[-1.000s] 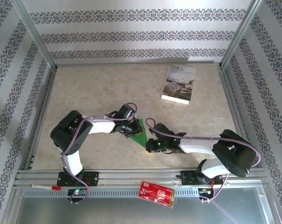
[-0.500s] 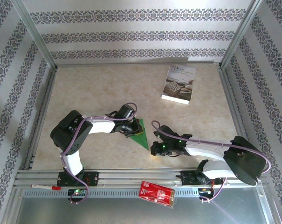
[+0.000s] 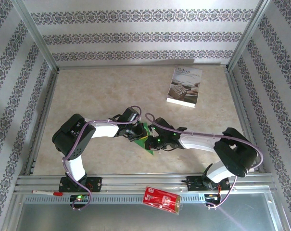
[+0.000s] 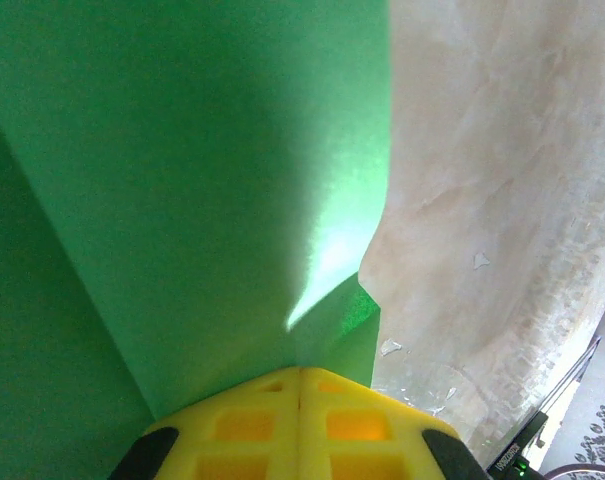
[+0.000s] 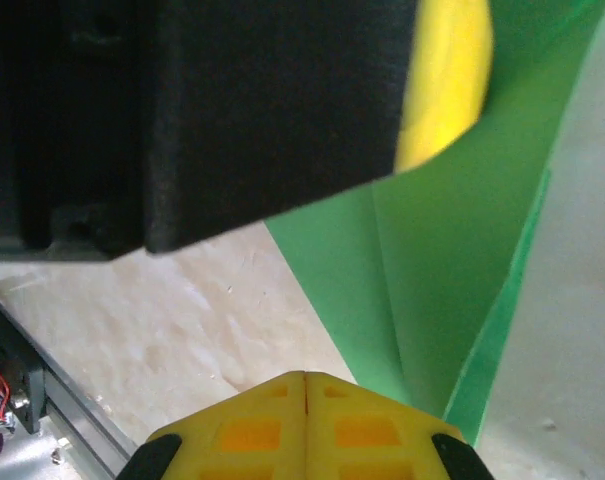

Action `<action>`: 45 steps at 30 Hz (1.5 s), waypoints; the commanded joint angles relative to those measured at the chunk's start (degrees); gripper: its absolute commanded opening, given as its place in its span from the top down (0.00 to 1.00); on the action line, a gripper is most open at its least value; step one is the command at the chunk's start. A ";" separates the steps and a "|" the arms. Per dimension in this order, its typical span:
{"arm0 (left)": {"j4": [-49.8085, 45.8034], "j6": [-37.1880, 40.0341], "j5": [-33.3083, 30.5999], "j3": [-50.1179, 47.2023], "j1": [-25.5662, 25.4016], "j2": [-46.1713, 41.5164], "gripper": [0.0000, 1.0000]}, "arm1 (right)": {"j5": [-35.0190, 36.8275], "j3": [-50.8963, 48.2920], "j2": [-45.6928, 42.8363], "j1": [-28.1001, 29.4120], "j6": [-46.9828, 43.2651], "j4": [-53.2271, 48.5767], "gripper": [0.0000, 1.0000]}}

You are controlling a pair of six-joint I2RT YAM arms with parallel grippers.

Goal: Fold a paper plane with a square sheet of paper (pick it up from the middle)
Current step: Fourth fold the wing at the center of the table.

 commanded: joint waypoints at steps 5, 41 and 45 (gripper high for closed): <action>-6.36 1.54 -6.03 -0.92 0.00 3.63 1.00 | -1.47 1.65 4.32 -1.47 -3.34 0.77 0.96; -5.83 1.53 -6.19 -1.20 0.04 4.16 1.00 | -1.74 -9.06 2.90 -1.61 -3.39 -0.94 0.98; -5.80 1.67 -6.27 -1.07 0.03 4.36 1.00 | -2.03 -10.90 1.85 -1.50 -2.42 -0.69 0.99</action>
